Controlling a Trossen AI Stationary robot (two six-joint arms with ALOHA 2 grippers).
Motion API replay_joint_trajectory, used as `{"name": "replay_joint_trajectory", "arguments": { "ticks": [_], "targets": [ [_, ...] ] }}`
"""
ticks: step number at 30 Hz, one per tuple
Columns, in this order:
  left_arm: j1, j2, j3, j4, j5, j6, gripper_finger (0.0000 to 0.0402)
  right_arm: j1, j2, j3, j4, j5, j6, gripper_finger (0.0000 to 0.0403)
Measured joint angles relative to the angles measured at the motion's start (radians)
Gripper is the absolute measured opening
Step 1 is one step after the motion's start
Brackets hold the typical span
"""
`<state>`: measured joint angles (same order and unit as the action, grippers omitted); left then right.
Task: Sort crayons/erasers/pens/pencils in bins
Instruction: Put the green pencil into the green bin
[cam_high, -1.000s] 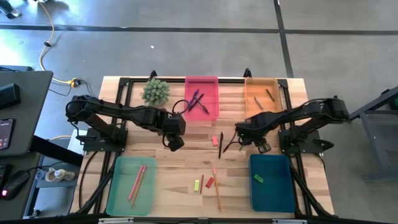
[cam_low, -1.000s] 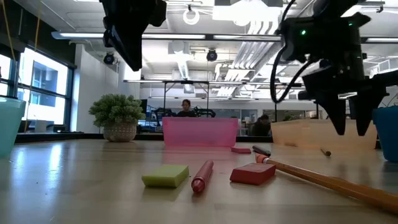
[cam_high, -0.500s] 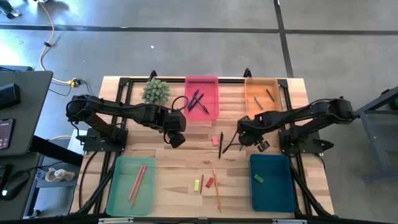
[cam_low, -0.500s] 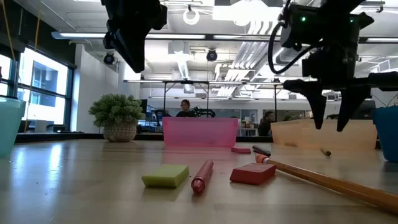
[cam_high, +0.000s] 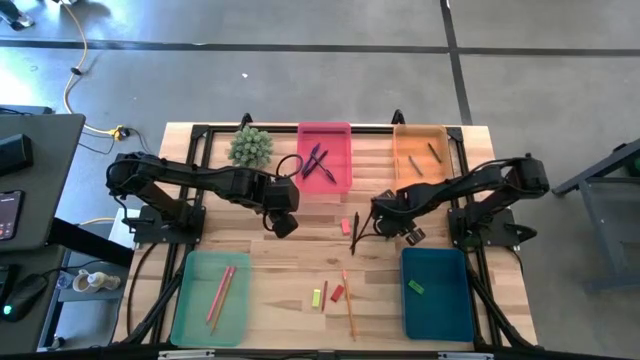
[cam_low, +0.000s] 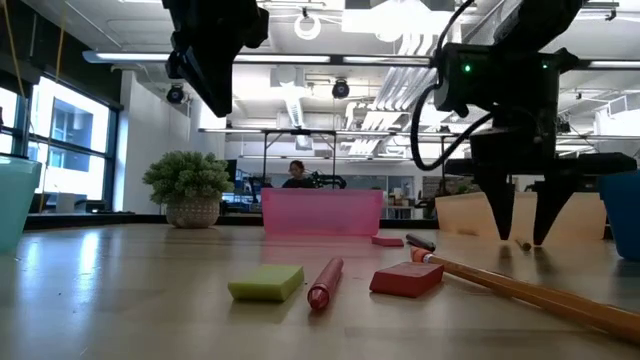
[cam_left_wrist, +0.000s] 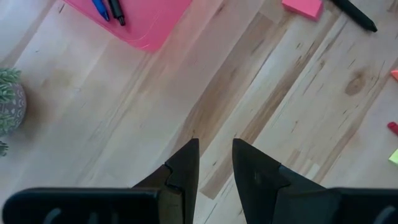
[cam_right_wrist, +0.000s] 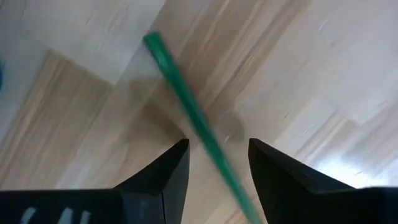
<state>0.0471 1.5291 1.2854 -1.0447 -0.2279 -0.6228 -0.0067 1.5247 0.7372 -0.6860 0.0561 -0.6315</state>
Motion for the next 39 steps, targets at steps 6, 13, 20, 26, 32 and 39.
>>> {"name": "replay_joint_trajectory", "arguments": {
  "ticks": [6, 13, 20, 26, 32, 39],
  "targets": [
    [0.000, 0.000, 0.000, 0.000, 0.000, 0.005, 0.0085, 0.000, 0.012, 0.001, 0.009, 0.003, 0.004, 0.0156],
    [0.000, 0.000, 0.000, -0.001, 0.000, 0.015, 0.0085, 0.001, 0.021, 0.000, 0.019, 0.021, 0.019, 0.0121],
    [0.000, 0.000, 0.000, -0.003, 0.002, 0.031, 0.0085, 0.001, 0.060, 0.005, 0.010, -0.015, 0.060, 0.0067],
    [0.000, 0.000, 0.000, -0.005, 0.018, 0.032, 0.0085, 0.001, 0.064, 0.005, 0.016, -0.018, 0.085, 0.0023],
    [0.000, 0.000, 0.000, -0.005, 0.018, 0.032, 0.0085, 0.001, 0.065, 0.004, 0.015, -0.019, 0.088, 0.0004],
    [0.000, 0.000, 0.000, -0.005, 0.018, 0.032, 0.0085, 0.001, 0.065, 0.003, 0.015, -0.022, 0.138, 0.0002]
  ]
}}
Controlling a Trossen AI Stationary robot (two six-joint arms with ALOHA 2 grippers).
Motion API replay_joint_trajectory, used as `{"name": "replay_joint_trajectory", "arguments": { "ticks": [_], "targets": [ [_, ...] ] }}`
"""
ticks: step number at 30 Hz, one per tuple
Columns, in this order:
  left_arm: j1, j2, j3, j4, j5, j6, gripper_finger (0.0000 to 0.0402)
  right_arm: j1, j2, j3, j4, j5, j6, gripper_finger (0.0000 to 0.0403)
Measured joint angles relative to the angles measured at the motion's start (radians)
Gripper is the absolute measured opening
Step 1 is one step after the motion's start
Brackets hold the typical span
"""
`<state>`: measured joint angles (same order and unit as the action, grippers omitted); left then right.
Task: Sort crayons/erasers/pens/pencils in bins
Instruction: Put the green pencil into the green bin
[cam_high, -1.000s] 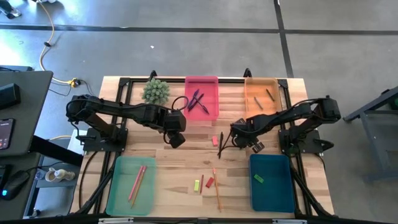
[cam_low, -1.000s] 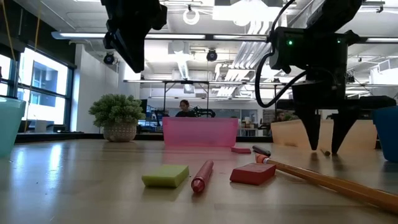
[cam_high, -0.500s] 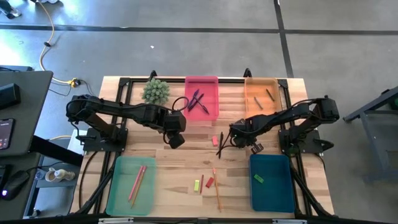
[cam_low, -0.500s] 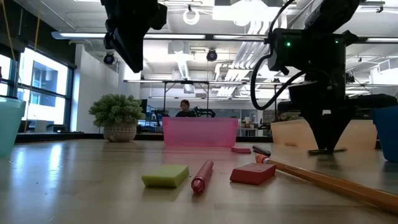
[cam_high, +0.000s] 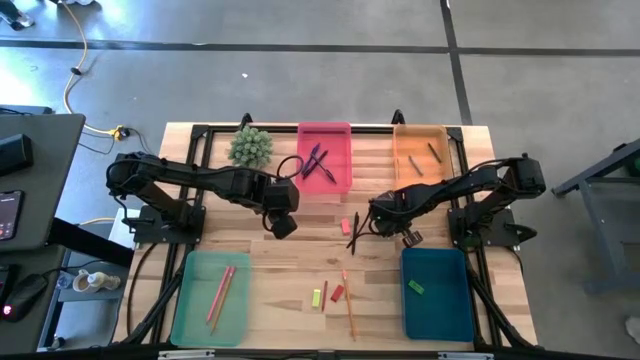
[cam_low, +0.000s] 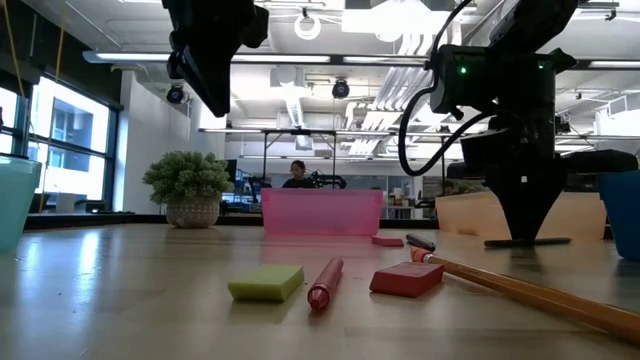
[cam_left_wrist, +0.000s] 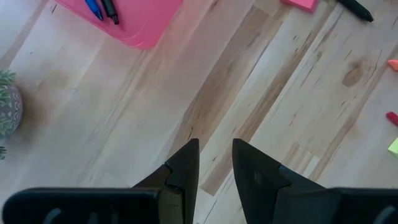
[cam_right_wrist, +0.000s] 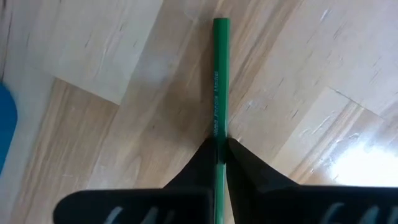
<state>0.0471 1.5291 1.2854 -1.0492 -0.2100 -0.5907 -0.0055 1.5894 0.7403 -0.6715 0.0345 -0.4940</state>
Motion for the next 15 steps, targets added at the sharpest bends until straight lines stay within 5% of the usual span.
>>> {"name": "replay_joint_trajectory", "arguments": {
  "ticks": [9, 15],
  "targets": [
    [0.000, 0.000, 0.000, 0.000, 0.000, 0.019, 0.0090, 0.000, -0.061, -0.008, 0.004, -0.011, 0.055, 0.0000],
    [0.000, 0.000, 0.000, 0.000, 0.000, 0.020, 0.0127, 0.000, -0.102, -0.006, 0.019, -0.019, 0.138, 0.0000]
  ]
}}
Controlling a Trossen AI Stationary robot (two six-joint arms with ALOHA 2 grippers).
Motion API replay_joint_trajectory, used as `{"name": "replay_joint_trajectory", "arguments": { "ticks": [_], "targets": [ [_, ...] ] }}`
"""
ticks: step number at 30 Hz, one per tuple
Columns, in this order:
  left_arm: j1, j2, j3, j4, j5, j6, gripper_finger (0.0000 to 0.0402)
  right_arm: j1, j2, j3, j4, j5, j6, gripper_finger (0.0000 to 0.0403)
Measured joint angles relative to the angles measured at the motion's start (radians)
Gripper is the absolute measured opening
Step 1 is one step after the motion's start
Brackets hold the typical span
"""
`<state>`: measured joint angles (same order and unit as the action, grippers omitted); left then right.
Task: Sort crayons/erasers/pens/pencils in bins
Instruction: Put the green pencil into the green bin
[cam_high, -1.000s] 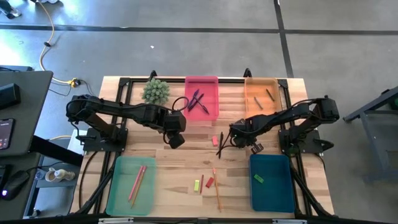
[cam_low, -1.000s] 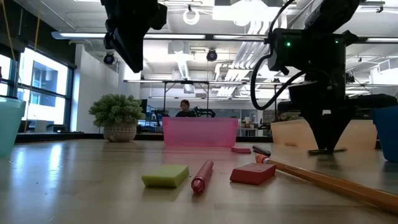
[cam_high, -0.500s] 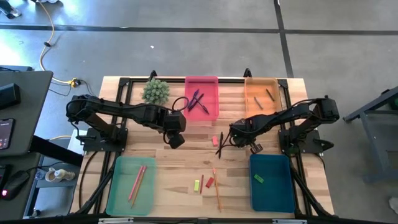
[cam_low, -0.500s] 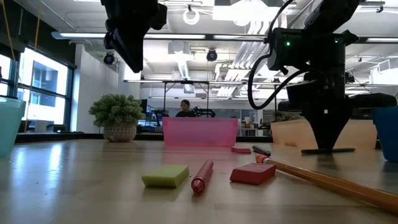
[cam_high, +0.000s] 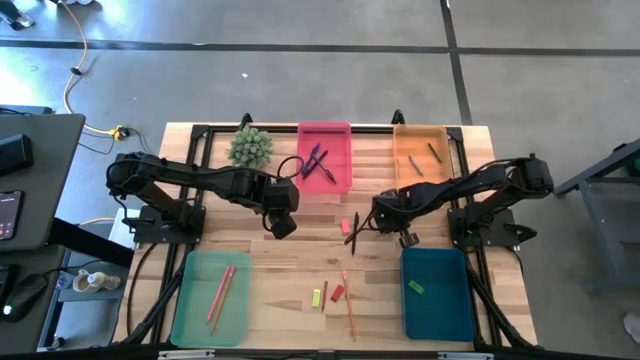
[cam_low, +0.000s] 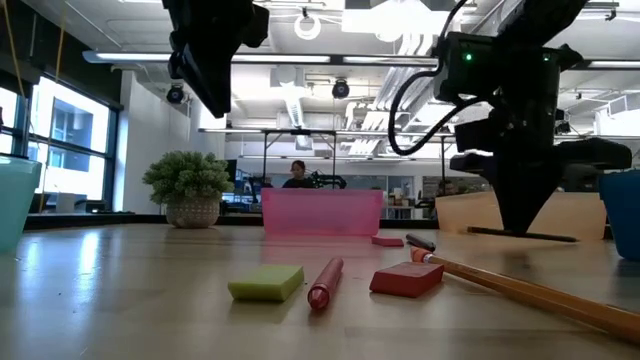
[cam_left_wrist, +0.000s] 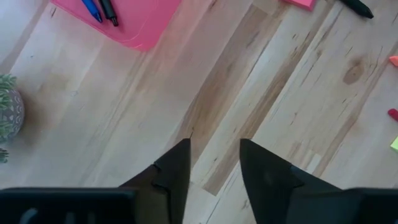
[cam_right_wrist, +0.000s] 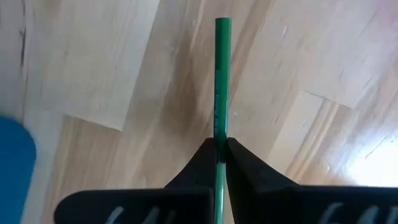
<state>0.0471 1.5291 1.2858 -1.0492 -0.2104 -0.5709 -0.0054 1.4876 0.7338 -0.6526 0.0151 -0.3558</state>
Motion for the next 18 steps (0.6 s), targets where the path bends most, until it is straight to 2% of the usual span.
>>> {"name": "replay_joint_trajectory", "arguments": {
  "ticks": [9, 14, 18],
  "targets": [
    [0.000, 0.000, 0.000, -0.001, 0.026, 0.000, 0.0196, 0.001, -0.074, 0.001, 0.015, 0.000, 0.162, 0.0000],
    [-0.025, 0.000, 0.000, 0.001, 0.041, 0.040, 0.0204, 0.001, -0.170, 0.001, 0.048, 0.002, 0.271, 0.0000],
    [-0.057, 0.000, 0.000, 0.036, 0.016, 0.044, 0.0201, 0.002, -0.250, 0.002, 0.082, 0.002, 0.360, 0.0000]
  ]
}}
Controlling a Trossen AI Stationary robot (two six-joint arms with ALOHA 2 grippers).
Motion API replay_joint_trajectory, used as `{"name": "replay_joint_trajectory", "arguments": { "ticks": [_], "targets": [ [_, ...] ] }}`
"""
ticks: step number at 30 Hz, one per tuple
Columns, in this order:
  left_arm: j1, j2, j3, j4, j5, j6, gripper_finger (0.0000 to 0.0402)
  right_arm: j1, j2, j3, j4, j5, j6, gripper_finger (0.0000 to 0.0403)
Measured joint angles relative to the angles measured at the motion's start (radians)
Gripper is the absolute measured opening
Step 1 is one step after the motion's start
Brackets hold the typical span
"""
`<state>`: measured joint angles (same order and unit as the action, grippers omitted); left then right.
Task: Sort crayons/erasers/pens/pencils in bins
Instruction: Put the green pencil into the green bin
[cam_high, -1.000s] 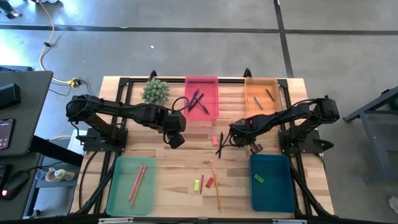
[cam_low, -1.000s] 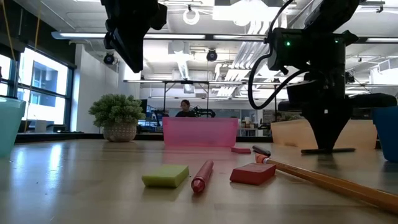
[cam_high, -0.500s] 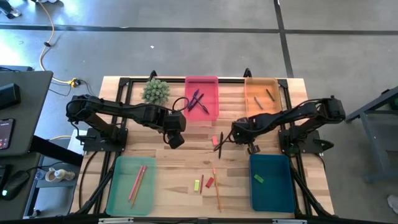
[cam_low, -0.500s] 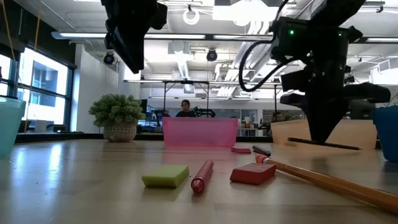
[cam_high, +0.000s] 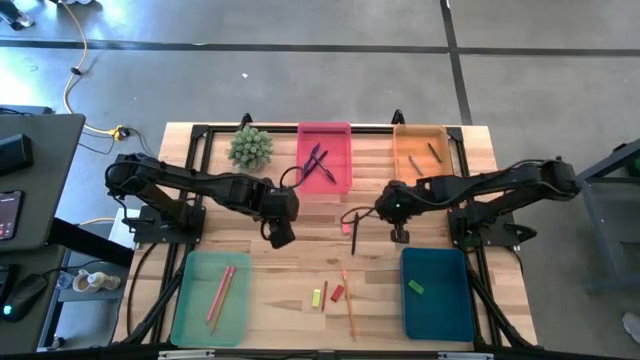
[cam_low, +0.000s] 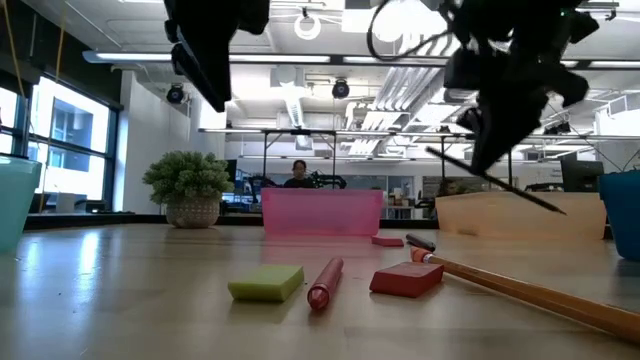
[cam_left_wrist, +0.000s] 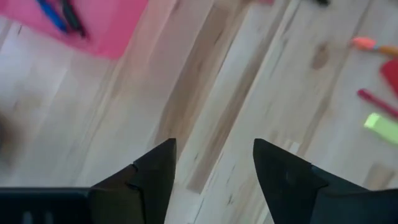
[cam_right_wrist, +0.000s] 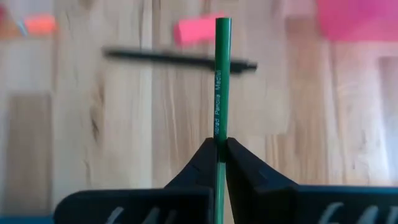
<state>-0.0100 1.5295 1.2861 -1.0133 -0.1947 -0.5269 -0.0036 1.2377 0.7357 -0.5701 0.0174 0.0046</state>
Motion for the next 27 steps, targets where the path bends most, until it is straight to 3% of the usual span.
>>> {"name": "replay_joint_trajectory", "arguments": {
  "ticks": [13, 27],
  "targets": [
    [-0.046, 0.000, 0.000, 0.352, -0.025, 0.052, 0.0198, 0.048, -0.171, 0.001, 0.263, 0.026, 0.200, 0.0000],
    [-0.027, 0.000, 0.000, 0.719, -0.033, 0.181, 0.0197, 0.111, -0.180, 0.002, 0.627, 0.103, 0.175, 0.0000]
  ]
}}
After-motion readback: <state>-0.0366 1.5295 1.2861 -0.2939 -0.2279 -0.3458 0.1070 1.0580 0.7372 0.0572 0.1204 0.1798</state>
